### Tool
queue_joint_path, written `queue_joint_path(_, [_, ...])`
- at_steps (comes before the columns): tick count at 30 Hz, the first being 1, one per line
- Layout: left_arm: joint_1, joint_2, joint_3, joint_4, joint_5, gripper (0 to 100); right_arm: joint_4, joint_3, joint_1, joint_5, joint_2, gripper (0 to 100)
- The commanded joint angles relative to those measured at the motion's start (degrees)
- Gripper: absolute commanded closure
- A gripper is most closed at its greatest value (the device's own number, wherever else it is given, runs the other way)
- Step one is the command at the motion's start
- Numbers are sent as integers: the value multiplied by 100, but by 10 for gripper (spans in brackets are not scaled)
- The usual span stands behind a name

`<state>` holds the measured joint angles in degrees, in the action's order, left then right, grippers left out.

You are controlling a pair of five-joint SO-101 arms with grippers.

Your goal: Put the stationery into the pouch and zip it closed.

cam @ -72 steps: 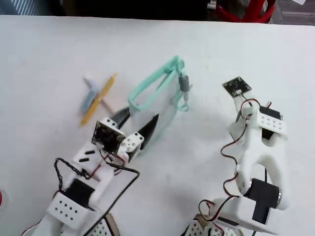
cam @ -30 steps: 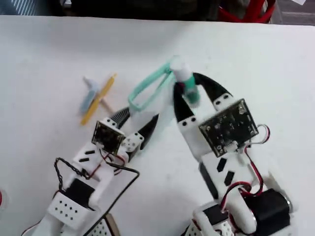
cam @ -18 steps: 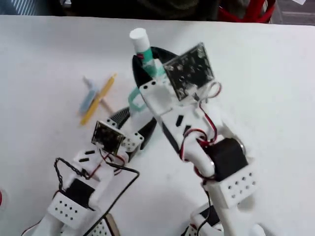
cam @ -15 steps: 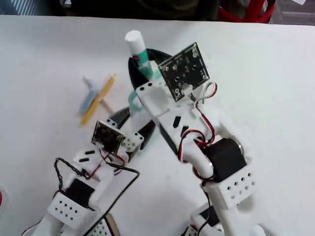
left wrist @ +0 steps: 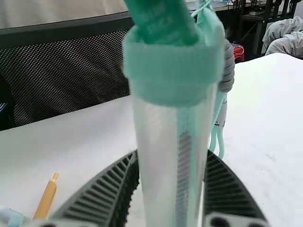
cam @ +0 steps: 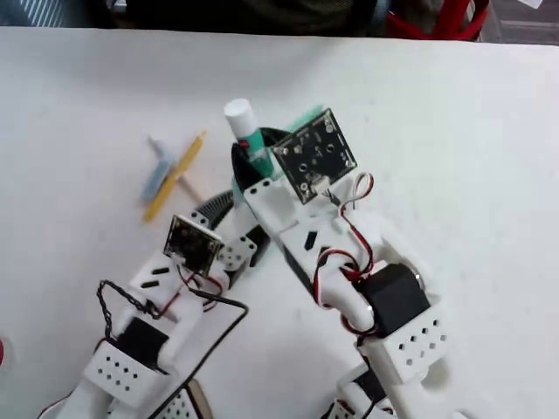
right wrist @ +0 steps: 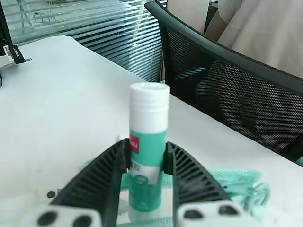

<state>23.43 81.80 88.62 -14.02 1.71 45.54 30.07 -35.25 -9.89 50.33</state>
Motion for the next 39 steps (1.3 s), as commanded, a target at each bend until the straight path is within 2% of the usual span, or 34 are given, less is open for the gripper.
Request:
queue_joint_path(1, [-48, 75, -44, 123, -35, 786, 84, 97, -4, -18, 127, 978])
queue_joint_path(3, [-48, 75, -53, 132, -35, 786, 268, -88, 4, -18, 163, 931])
queue_joint_path(6, [-48, 75, -53, 132, -35, 786, 558, -466, 4, -9, 224, 777])
queue_joint_path(8, [-48, 75, -53, 132, -35, 786, 743, -791, 84, -18, 224, 717])
queue_joint_path(14, [-48, 75, -44, 123, -35, 788, 637, -1160, 1059, 26, 57, 792])
queue_joint_path(22, [-48, 75, -44, 123, -35, 788, 664, -1609, 1138, 97, -1385, 800])
queue_joint_path(25, [-48, 75, -44, 123, -35, 788, 919, -1987, 1147, 448, -1780, 800])
queue_joint_path(32, [-189, 84, -141, 44, -35, 784, 1253, -2084, 1367, 501, -2440, 800])
queue_joint_path(34, [-462, 84, -440, -352, -35, 765, 1226, -2092, 1420, 510, -2501, 800])
queue_joint_path(37, [-927, 84, -1204, -1503, -123, 714, 1226, -2092, 1393, 510, -2545, 800])
queue_joint_path(39, [-1218, 84, -1829, -2330, -501, 692, 1226, -2092, 1385, 510, -2545, 800])
